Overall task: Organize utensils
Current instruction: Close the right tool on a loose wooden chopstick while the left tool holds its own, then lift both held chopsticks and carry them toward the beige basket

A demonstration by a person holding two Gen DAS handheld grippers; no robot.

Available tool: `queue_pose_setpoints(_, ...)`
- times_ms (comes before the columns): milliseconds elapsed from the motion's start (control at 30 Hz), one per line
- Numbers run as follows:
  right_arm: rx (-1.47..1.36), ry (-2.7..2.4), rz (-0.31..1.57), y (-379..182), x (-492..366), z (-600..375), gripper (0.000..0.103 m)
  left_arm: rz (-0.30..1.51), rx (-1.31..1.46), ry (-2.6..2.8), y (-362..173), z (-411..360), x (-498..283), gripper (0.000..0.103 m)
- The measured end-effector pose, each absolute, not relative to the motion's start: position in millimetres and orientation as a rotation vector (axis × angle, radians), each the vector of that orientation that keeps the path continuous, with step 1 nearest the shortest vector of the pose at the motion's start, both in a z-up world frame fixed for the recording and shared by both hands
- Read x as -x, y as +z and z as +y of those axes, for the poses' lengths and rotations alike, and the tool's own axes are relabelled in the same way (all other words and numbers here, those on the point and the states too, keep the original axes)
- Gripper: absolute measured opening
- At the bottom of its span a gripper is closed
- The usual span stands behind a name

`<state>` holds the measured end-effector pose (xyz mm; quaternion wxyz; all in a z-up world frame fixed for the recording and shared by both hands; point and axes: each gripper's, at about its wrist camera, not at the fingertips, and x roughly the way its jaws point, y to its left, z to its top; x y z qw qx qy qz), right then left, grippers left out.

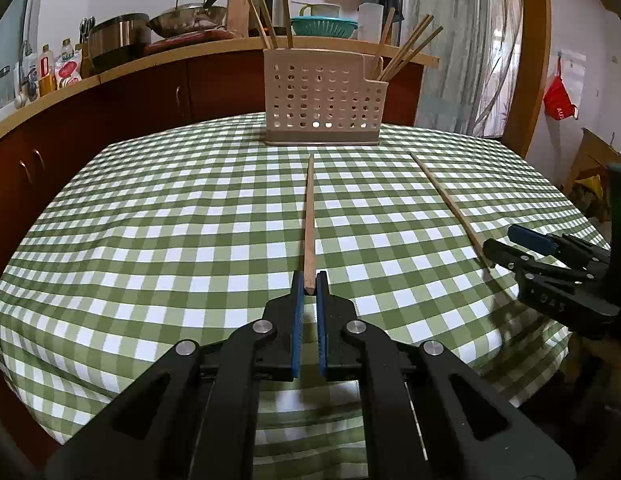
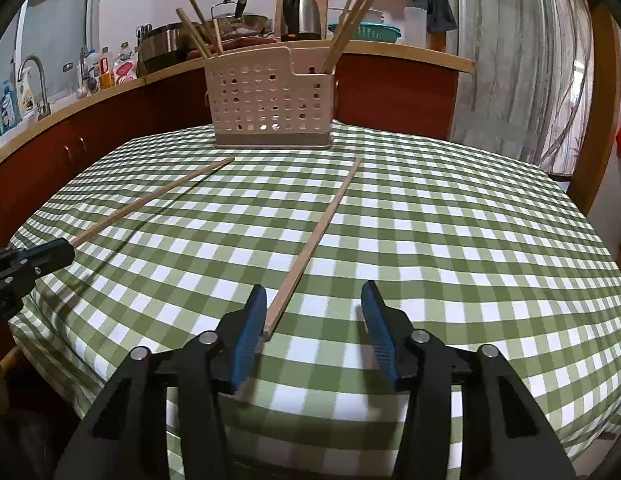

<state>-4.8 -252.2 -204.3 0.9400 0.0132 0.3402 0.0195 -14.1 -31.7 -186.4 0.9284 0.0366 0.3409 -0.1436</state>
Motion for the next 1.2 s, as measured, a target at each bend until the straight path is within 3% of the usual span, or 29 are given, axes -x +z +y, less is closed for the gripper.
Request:
queue_pose_setpoints(433,-0.044,0.077,0.683,-204.6,11.7,-260.7,0.04,0.714,-0.085,-0.285,-192.6,-40.5,7.8,0.007)
queue_pose_setpoints(600,-0.045,0.091,0.704,-208.3,8.9,-258.6,0.016,0.716,-0.081,-0.28,-193.5,-39.3,7.1,0.007)
queue_pose_setpoints(700,-0.055,0.093,0.716,-208.8,7.1,-260.1,0.009,0.72,-0.073,-0.279,-194.7,-37.9,6.0,0.007)
queue_pose_setpoints(1200,-0.048,0.084,0.606,-181.6,17.9,-264.9,0.008,0.633,-0.055,-0.271,-169.6,-33.2,12.9,0.007)
